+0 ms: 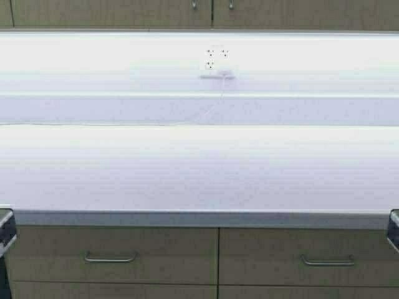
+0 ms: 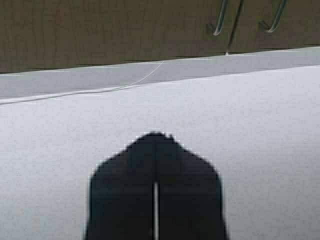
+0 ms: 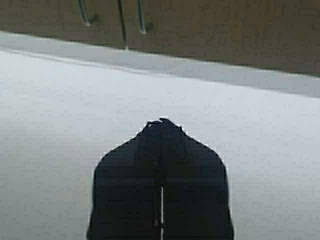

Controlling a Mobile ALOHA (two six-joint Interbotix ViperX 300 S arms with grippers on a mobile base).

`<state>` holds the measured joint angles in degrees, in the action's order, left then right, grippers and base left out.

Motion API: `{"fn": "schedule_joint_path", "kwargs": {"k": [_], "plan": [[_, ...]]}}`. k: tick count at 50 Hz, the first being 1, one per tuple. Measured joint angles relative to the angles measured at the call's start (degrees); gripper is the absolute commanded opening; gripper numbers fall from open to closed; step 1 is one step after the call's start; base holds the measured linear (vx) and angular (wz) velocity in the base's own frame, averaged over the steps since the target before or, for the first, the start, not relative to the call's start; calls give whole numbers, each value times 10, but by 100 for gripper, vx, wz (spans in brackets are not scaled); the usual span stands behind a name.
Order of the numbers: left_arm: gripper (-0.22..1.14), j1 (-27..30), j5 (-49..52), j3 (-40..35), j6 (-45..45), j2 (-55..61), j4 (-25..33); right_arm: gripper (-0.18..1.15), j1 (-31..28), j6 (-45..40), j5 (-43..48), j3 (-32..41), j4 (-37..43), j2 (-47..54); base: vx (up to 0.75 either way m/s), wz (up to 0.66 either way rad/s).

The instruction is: Open the cabinet, put the pot inside, then close it

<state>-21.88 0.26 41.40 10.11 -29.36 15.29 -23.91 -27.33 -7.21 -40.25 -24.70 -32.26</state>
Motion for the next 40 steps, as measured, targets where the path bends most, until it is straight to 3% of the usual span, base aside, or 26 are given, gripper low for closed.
{"fn": "schedule_joint_path", "kwargs": {"k": [40], "plan": [[3, 1, 0, 4, -3, 0, 1, 6, 0, 1, -11, -1, 0, -8, 0, 0]]}}
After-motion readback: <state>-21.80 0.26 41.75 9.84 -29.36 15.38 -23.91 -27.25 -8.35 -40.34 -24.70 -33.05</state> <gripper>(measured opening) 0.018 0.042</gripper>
